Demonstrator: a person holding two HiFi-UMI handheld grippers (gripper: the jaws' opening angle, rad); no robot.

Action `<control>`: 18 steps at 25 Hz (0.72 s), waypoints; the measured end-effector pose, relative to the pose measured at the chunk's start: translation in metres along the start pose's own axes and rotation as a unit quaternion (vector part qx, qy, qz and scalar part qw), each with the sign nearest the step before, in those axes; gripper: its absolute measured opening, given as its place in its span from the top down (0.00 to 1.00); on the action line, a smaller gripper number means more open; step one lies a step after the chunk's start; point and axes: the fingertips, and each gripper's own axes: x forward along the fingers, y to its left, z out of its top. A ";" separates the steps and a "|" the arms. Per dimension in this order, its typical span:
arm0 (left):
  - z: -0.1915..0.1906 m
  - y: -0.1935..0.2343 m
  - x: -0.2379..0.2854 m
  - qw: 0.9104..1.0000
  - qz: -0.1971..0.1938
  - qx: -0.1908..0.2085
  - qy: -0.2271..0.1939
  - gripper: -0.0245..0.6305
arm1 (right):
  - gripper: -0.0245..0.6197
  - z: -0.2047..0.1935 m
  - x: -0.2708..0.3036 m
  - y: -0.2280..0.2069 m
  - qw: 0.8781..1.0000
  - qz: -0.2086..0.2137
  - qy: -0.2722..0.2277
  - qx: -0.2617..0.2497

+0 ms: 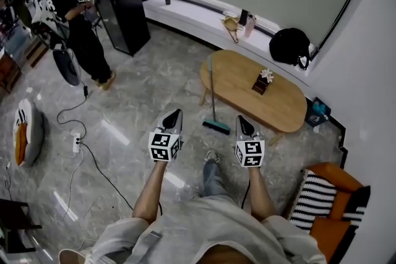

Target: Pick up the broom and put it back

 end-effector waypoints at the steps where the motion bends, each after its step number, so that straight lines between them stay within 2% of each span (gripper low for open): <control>1: 0.000 0.005 0.007 1.000 0.002 -0.001 0.001 0.96 | 0.96 0.001 0.008 -0.002 1.000 0.002 0.000 0.000; 10: 0.024 0.034 0.098 1.000 0.010 0.004 0.003 0.96 | 0.96 0.009 0.097 -0.043 1.000 0.018 0.007 0.003; 18: 0.054 0.057 0.187 1.000 0.030 0.002 0.006 0.96 | 0.96 0.038 0.184 -0.100 0.999 0.038 -0.001 0.004</control>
